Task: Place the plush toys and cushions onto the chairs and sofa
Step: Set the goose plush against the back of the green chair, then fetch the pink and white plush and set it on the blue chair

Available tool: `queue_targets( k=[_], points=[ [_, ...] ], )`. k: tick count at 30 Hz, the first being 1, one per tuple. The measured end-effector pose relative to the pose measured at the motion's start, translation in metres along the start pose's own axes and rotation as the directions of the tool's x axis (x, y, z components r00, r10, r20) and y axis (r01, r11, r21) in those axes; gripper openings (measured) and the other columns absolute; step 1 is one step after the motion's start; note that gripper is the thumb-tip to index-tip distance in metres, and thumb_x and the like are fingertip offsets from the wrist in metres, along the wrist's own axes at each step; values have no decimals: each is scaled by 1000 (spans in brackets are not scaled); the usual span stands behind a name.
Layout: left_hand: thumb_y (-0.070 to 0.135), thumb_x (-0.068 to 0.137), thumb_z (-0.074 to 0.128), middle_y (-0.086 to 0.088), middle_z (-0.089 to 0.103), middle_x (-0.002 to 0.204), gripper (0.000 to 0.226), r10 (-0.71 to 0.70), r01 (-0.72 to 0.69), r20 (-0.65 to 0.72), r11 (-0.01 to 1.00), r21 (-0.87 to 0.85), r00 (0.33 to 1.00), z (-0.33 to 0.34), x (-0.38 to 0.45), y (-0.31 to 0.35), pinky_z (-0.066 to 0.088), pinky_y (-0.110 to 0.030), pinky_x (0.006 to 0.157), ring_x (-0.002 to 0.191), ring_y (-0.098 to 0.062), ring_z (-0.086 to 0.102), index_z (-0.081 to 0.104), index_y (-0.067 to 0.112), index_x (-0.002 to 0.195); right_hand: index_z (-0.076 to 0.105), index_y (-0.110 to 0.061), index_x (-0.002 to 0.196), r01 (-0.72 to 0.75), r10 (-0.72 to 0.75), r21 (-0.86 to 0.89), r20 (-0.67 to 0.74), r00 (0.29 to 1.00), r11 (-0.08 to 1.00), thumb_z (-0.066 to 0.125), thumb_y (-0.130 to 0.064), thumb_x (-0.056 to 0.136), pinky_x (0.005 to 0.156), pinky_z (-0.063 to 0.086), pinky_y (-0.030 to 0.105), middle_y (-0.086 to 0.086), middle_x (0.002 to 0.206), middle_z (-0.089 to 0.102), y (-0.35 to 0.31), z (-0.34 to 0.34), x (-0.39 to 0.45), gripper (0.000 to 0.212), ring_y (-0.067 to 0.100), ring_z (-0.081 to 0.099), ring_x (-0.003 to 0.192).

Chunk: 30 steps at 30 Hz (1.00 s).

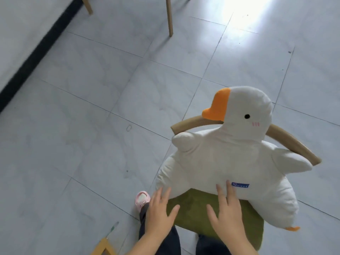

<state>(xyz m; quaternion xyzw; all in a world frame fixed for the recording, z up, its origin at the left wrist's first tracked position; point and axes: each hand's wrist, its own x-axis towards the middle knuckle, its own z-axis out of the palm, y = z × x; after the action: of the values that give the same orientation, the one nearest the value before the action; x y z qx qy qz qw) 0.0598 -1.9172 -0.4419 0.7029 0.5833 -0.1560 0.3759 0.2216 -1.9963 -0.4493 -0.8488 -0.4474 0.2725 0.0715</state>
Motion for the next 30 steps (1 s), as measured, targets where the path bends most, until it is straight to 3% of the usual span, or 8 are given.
queue_targets(
  k=[3,5,10,14,17,22,26,30],
  points=[
    [39,92,42,15,18,148,49,35,-47,-79,987,-156,996,-51,-4,-35,12,-23,114,141,-10,9,28,31,138,43,-13,117,209,-208,44,-36,978,977,77,-31,65,76,54,44,22,121,60,-75,-9,10,65,34,55,112],
    [41,87,42,24,22,134,47,92,-121,-121,959,-256,988,-91,-5,-63,12,-17,108,135,-3,15,40,28,132,44,-12,121,265,-262,75,-48,964,961,39,-47,89,81,52,41,18,123,60,-122,-18,17,47,25,46,117],
    [35,76,53,62,44,94,30,80,-160,-166,814,-559,983,-188,5,-159,30,9,84,99,32,40,60,56,97,46,-7,128,261,-258,182,-41,965,948,16,-79,74,92,38,28,11,128,56,-228,-6,30,95,27,54,116],
    [4,85,58,58,50,84,48,-26,-108,-176,698,-708,984,-257,19,-239,39,8,72,86,28,51,57,52,84,45,-14,126,248,-248,213,-26,968,945,19,-83,70,95,41,28,8,124,59,-318,22,34,93,16,49,117],
    [8,82,59,58,51,84,56,-73,-108,-207,663,-741,976,-305,28,-285,38,8,75,88,29,50,61,64,72,48,-19,113,417,-420,237,-38,907,878,24,-61,89,87,42,25,-2,108,64,-393,42,43,54,7,48,100],
    [28,70,59,48,60,85,43,-197,-126,-277,554,-823,941,-357,37,-326,40,7,72,87,26,53,56,70,79,40,-38,117,545,-569,244,40,821,803,22,-64,87,90,36,12,-30,128,40,-461,67,67,43,-4,42,107],
    [-4,80,59,32,69,73,52,-341,-143,-309,433,-890,888,-364,55,-344,43,5,65,73,23,58,59,47,88,24,-74,111,432,-479,409,12,878,804,25,-79,73,89,19,-12,-59,122,19,-467,69,102,39,-30,31,109],
    [-23,75,52,21,70,63,68,-375,-77,-222,363,-928,900,-384,104,-352,44,4,60,66,22,59,62,44,79,22,-86,91,232,-241,481,-44,970,846,30,-95,45,82,30,-10,-68,105,20,-476,51,159,47,-39,33,95]
  ],
)
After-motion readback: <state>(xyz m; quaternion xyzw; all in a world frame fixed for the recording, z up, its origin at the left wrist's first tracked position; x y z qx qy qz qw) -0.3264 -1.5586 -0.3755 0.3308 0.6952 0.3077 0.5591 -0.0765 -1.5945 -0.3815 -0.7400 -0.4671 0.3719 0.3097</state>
